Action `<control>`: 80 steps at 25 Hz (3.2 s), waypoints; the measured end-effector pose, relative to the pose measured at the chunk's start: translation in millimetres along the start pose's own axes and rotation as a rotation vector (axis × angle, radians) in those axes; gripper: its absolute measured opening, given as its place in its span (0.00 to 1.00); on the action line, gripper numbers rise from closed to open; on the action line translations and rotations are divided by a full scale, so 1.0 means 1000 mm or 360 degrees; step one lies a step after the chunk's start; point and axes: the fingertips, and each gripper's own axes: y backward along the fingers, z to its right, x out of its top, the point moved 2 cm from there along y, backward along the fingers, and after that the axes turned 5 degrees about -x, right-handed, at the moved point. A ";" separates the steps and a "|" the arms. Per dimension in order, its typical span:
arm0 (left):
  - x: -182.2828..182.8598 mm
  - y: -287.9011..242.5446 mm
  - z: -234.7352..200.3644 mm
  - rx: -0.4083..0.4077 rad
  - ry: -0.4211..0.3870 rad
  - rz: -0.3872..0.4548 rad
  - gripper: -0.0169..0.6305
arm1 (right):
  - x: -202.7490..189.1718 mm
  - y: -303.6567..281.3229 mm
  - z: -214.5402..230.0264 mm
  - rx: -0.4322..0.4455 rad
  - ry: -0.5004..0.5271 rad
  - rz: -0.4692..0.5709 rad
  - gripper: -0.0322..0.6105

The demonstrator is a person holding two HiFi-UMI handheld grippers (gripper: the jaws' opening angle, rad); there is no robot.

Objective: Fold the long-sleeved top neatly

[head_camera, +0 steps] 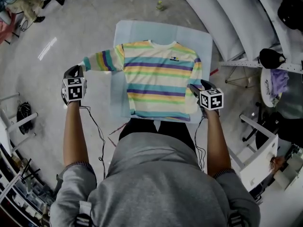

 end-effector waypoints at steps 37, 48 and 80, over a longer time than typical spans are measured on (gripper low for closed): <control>0.124 -0.141 0.449 -0.0508 -0.0487 0.0094 0.13 | -0.129 0.011 0.092 0.0070 -0.0207 -0.0083 0.52; 0.121 -0.101 0.532 -0.0906 -0.0540 0.0263 0.27 | -0.151 0.008 0.093 0.0122 -0.0172 -0.0115 0.52; -0.004 0.014 0.519 -0.1295 0.0064 0.0329 0.44 | -0.219 -0.038 -0.037 0.0232 0.0717 -0.0116 0.17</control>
